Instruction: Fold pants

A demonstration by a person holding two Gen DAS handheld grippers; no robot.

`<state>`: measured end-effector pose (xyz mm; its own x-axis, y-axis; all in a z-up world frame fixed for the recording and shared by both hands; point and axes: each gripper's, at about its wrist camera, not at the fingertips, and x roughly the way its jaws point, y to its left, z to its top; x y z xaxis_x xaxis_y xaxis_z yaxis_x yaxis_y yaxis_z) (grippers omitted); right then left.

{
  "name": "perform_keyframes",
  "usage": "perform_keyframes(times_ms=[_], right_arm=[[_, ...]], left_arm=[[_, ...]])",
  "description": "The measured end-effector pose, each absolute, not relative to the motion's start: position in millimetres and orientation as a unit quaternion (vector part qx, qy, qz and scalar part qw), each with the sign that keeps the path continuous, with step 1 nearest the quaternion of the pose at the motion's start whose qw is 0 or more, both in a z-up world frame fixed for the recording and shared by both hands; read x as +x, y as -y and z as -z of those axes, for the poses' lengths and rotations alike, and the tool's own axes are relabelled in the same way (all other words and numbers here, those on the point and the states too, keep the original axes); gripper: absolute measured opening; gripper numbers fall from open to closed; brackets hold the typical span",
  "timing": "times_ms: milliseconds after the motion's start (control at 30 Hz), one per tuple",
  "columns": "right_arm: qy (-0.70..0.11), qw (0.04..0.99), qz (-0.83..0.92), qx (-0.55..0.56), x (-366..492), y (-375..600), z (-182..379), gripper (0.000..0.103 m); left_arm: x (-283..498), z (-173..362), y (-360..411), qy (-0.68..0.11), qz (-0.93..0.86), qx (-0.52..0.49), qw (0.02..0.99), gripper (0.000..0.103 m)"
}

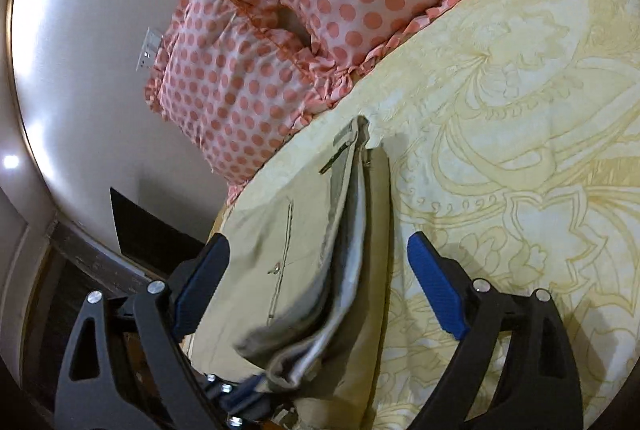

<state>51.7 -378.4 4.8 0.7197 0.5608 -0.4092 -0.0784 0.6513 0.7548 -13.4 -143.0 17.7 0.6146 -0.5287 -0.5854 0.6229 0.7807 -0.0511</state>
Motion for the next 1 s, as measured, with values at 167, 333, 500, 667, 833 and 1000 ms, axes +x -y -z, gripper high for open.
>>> perform_keyframes(times_ms=[167, 333, 500, 667, 833, 1000], right_arm=[[-0.367, 0.864, -0.193, 0.286, 62.7, 352.0, -8.5, 0.077], [-0.389, 0.873, -0.172, 0.240, 80.3, 343.8, -0.6, 0.071], [-0.406, 0.866, -0.183, 0.226, 88.5, 347.6, 1.7, 0.039], [-0.402, 0.862, -0.187, 0.245, 94.7, 353.4, 4.6, 0.041], [-0.407, 0.848, -0.231, 0.249, 99.8, 352.2, 7.6, 0.023], [-0.401, 0.837, -0.266, 0.262, 108.7, 355.6, -7.0, 0.014]], left_arm=[[-32.2, -39.1, 112.6, -0.289, 0.378, 0.042, 0.879, 0.047], [-27.0, -72.4, 43.2, -0.268, 0.364, 0.006, 0.892, 0.089], [77.1, -61.3, -61.3, -0.364, 0.222, -0.121, 0.897, 0.083], [143.3, -28.8, -101.0, -0.437, 0.187, -0.187, 0.860, 0.076], [171.9, -12.8, -86.7, -0.464, 0.256, -0.211, 0.821, 0.062], [188.5, -13.0, -78.5, -0.484, 0.270, -0.215, 0.804, 0.007]])
